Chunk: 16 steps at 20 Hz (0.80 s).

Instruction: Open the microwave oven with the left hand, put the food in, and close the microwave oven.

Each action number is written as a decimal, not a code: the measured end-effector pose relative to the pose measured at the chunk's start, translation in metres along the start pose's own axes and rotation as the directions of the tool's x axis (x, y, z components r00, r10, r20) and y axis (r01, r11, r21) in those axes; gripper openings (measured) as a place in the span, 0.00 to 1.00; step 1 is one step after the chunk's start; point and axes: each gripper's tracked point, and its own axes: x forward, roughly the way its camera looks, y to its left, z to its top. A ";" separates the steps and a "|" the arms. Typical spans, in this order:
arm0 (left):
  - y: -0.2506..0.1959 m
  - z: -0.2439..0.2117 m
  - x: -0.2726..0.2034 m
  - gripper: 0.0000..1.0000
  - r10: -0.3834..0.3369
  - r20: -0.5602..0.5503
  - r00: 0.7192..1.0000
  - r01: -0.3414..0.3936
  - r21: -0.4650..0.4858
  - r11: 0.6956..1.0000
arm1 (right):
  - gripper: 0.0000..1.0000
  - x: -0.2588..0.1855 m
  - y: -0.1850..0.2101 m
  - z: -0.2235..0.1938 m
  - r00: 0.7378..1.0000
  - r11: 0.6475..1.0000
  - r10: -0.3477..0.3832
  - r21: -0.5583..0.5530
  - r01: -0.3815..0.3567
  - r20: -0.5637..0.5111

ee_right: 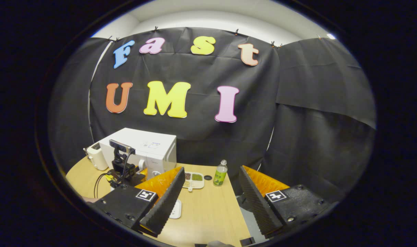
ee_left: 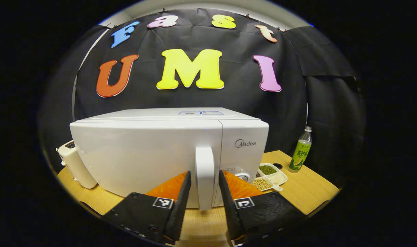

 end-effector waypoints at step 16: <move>0.000 -0.004 -0.040 0.02 -0.056 0.010 0.998 0.056 0.017 0.998 | 1.00 0.010 0.031 0.013 0.996 0.996 0.090 -0.028 -0.089 0.017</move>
